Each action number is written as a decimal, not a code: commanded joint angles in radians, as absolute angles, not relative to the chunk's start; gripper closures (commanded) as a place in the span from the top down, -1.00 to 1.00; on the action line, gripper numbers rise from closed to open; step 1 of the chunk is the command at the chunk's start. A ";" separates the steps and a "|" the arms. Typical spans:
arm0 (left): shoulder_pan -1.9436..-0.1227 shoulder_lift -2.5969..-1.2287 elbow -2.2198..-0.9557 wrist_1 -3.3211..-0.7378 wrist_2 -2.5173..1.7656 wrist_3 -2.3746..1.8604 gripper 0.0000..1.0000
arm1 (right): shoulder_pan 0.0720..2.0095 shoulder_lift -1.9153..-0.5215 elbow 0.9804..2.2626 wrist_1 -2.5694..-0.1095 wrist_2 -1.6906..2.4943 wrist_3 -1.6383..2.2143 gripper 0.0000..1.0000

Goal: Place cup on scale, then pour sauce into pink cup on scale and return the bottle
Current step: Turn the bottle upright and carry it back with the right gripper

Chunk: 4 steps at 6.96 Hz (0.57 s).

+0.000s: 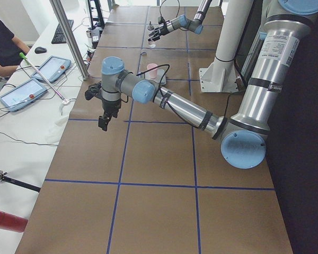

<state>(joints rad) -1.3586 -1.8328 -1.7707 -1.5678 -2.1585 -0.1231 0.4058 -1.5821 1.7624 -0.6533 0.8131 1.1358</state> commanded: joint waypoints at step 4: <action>-1.358 -1.829 -1.770 -1.568 -2.157 -0.123 1.00 | 0.390 -1.617 1.740 -0.653 0.784 1.207 -1.00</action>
